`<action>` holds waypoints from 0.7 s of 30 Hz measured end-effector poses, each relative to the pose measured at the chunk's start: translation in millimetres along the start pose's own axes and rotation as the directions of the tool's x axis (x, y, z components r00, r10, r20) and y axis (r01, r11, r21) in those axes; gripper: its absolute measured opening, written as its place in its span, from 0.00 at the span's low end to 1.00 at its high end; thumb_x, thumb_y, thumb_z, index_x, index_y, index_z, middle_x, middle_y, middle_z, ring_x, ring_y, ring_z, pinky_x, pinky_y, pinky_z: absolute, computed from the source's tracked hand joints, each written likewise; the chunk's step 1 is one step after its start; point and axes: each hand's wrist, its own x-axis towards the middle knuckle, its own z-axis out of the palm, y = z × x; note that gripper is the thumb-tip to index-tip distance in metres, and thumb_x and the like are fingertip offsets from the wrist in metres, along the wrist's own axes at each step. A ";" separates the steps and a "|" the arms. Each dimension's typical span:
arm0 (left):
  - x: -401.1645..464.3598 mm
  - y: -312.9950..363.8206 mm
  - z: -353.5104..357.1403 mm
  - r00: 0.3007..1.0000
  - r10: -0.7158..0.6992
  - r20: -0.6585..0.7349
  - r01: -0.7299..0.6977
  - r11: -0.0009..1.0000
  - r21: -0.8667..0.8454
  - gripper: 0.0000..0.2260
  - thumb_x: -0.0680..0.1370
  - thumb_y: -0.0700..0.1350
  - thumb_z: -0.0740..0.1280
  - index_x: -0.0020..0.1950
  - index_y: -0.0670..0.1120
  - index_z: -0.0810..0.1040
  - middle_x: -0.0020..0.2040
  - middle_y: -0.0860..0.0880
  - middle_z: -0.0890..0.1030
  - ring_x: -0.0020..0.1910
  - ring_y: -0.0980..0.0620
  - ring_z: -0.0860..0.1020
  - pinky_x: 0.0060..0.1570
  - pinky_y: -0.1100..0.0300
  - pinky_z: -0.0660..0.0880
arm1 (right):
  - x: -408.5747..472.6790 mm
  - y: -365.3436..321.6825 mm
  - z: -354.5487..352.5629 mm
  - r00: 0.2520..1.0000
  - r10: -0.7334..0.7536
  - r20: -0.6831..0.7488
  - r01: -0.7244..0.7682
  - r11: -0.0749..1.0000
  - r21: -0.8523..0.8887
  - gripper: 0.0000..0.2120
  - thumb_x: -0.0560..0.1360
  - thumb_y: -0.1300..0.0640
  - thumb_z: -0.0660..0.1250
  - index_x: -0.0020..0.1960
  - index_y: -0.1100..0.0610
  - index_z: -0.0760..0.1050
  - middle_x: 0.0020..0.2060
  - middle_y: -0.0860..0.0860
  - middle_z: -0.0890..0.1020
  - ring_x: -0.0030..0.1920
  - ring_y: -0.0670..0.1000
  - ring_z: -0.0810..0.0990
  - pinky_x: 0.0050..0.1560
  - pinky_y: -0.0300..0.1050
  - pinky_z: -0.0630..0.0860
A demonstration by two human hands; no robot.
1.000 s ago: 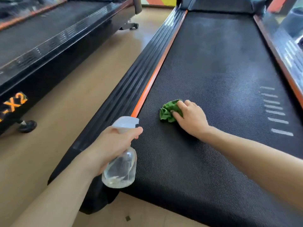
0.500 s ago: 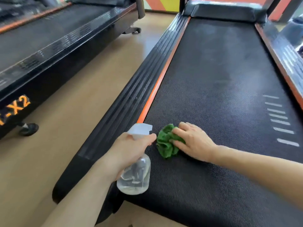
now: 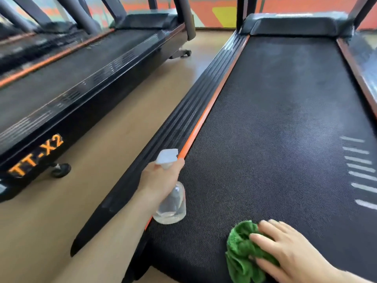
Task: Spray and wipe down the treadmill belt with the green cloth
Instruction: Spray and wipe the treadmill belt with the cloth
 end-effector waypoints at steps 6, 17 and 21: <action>15.4 25.5 9.6 0.997 -0.044 -0.070 0.049 0.996 0.076 0.20 0.77 0.61 0.69 0.53 0.44 0.84 0.50 0.46 0.84 0.46 0.48 0.81 0.45 0.54 0.74 | -14.4 11.3 -4.4 0.990 0.105 -0.089 -0.104 0.994 0.017 0.18 0.81 0.36 0.53 0.53 0.48 0.73 0.41 0.48 0.74 0.38 0.49 0.75 0.38 0.41 0.76; 77.0 35.0 24.8 0.983 0.131 0.131 -0.138 0.990 0.043 0.16 0.76 0.58 0.70 0.43 0.46 0.83 0.48 0.45 0.86 0.52 0.41 0.84 0.57 0.49 0.81 | 29.8 -3.4 8.9 0.929 0.371 0.004 -0.371 0.929 0.002 0.19 0.81 0.36 0.54 0.54 0.49 0.74 0.43 0.44 0.71 0.40 0.49 0.74 0.43 0.43 0.75; 99.1 50.8 12.1 0.957 0.155 0.246 -0.178 0.981 0.073 0.23 0.69 0.64 0.66 0.44 0.44 0.84 0.49 0.44 0.87 0.53 0.41 0.84 0.58 0.48 0.81 | 90.3 -16.9 20.0 0.840 0.536 0.089 -0.536 0.844 -0.028 0.17 0.79 0.36 0.56 0.53 0.48 0.73 0.43 0.43 0.69 0.42 0.50 0.74 0.44 0.49 0.78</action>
